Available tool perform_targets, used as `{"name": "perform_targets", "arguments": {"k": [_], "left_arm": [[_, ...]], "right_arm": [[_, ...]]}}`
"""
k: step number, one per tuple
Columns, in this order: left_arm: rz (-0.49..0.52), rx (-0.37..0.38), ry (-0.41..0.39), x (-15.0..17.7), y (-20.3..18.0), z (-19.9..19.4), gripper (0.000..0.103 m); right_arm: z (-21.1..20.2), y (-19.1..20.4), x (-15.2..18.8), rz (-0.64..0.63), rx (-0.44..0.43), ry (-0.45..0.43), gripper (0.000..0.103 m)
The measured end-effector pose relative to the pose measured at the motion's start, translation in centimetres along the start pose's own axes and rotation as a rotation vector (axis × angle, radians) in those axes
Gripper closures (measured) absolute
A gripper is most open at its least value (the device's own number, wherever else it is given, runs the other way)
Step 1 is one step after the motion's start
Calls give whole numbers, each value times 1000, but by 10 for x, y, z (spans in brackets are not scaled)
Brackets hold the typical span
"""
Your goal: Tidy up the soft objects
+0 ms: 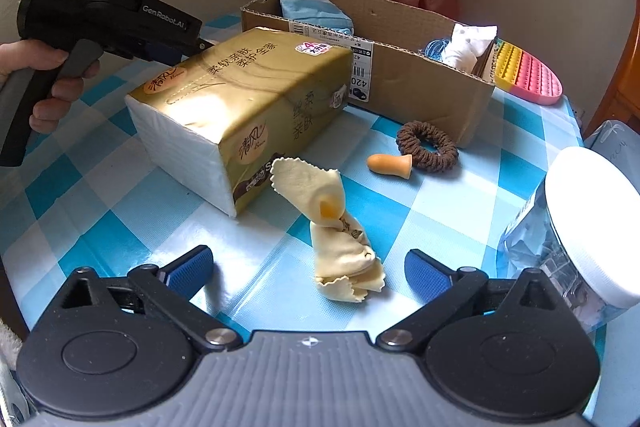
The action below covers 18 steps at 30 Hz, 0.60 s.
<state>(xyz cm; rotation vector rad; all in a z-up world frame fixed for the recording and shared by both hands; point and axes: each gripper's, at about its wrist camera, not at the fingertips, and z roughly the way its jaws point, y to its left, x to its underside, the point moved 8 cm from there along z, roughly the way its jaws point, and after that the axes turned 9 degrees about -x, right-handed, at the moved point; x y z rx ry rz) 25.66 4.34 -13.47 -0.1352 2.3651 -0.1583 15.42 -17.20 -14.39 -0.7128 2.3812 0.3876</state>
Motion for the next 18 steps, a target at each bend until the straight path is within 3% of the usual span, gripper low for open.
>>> {"name": "perform_targets", "arguments": {"k": [10,18], "left_arm": [[-2,-83,14,15,18,-30,57],[-41,-87,33,32,29,-37,54]], "right_arm": [[-1,0,2,9,7,-22,0],[-3,1,4,8,14,-57,0]]}}
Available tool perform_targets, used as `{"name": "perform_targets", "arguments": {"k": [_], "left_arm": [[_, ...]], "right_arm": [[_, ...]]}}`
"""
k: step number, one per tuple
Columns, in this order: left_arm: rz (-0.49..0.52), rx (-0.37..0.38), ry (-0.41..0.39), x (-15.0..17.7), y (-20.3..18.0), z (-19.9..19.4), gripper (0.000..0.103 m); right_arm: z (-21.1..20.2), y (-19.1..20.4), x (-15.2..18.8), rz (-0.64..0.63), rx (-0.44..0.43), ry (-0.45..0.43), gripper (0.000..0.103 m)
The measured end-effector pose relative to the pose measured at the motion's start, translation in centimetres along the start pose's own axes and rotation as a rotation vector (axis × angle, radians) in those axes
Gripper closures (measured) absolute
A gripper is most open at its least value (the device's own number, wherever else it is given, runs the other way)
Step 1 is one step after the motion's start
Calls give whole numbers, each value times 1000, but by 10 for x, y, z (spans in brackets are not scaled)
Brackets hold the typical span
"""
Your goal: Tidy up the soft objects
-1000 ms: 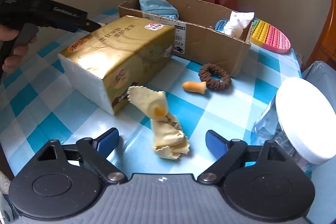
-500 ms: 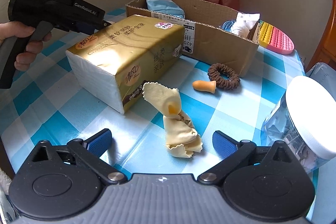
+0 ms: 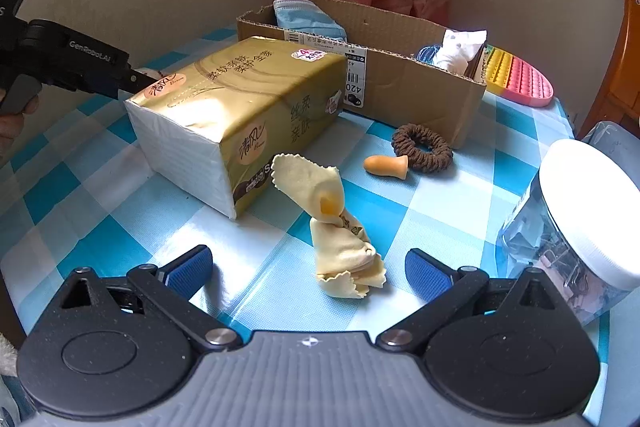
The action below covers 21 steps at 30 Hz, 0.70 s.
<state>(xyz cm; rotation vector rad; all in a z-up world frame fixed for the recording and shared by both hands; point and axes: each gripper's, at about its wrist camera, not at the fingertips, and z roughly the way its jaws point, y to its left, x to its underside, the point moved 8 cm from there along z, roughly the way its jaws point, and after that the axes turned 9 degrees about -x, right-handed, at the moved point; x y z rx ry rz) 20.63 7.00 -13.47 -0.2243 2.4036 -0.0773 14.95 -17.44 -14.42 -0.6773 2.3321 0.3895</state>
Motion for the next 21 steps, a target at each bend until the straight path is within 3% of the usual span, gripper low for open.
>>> {"name": "perform_targets", "arguments": {"k": [12,16,20,21], "left_arm": [[-18,-16,1,-3,0,15,52],[-28,-17,-1,-5,0,17,52],[-30,-14,-2,-6,1,19,53],[-28,-13,-1,-6,1,19,53]], "right_arm": [[1,-2,-2,-12,-9,-7,0],[1,-4,-8,-23,-12,-8,18],[-1,-8,-11,-10,2,-4,30],[-2,-9,-11,-3,11,-6,38]]}}
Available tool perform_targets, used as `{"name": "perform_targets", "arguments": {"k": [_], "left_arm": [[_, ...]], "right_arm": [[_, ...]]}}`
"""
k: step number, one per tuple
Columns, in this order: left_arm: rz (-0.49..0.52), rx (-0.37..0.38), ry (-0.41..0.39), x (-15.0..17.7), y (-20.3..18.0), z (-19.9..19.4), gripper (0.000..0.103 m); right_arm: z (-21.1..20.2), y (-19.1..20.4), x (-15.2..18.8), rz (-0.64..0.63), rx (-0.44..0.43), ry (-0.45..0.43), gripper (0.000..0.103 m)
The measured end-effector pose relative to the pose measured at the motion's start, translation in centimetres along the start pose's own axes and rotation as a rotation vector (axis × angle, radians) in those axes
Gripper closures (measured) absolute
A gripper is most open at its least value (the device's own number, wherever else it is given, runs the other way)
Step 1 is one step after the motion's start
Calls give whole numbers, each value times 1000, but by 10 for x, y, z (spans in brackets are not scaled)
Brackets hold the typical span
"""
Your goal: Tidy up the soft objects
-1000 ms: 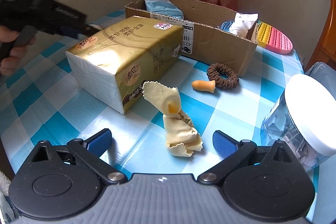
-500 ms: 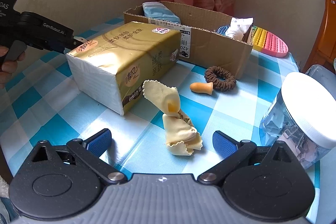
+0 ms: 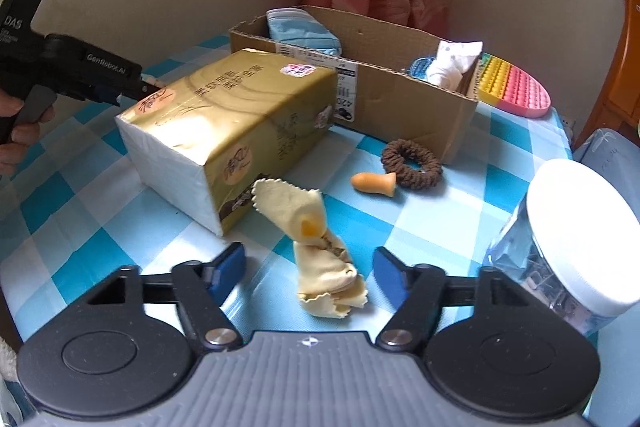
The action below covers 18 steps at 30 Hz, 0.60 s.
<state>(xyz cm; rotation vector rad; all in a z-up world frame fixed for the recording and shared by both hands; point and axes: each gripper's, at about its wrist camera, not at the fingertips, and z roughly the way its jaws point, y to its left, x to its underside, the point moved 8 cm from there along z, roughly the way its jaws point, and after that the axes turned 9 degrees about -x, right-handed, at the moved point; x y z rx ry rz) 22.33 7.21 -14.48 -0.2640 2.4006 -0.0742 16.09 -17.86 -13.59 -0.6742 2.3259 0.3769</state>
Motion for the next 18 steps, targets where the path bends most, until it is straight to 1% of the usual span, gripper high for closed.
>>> {"name": "perform_targets", "arguments": {"k": [1,2,4,5,13,18], "left_arm": [[2,1,2,0,0,0,54],[5,3,2,0,-1,0,55],[16,0,2,0,-1,-3,56],[23,-4,1,0,-2,-4,56],[65,2,-19,-3,-8,-28,57],[124,39,-43,-13,-22,-51,57]], "right_arm": [[-1,-1,0,7,7,-1,46],[-3,-3,-1,14,13,-1,51],[-5,-6,-1,32,21,0,66],[-6,-7,-1,36,27,1,70],[-16,-7,2,52,43,0,71],[-28,-4,1,49,44,-12,71]]}}
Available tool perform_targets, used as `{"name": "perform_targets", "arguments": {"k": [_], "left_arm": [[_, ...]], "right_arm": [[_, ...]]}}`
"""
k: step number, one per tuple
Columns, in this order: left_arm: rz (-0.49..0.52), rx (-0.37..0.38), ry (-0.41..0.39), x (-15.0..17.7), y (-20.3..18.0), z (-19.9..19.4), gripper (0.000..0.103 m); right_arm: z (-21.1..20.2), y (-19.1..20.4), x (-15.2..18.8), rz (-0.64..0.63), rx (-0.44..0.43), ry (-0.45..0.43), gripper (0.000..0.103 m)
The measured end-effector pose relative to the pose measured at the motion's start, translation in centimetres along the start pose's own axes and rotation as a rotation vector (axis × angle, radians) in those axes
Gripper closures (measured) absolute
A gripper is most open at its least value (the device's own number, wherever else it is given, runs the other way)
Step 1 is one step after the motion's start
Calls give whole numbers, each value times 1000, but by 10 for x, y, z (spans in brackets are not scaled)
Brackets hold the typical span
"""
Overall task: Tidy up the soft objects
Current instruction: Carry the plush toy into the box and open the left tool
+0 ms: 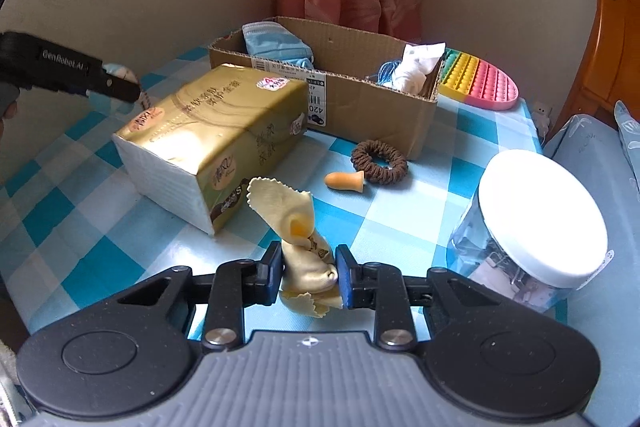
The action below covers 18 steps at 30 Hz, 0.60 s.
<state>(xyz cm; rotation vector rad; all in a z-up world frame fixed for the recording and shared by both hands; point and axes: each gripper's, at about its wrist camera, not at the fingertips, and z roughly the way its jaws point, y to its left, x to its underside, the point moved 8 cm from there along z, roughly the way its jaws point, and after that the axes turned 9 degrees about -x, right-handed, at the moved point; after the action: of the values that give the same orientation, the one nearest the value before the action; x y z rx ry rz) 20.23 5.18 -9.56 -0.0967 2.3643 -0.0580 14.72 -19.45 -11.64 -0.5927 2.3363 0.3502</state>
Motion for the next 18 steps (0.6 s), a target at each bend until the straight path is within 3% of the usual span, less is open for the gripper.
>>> {"name": "perform_targets", "arguments": {"k": [8,18], "left_arm": [[140,87,-53,-43,-54,-15,57],[268,152,-55,-104,-130,26,55]], "right_arm": [[-19,2,-7,-23,-12,-31,71],[-34,-8,-10,-12,-3,-59,71]]}}
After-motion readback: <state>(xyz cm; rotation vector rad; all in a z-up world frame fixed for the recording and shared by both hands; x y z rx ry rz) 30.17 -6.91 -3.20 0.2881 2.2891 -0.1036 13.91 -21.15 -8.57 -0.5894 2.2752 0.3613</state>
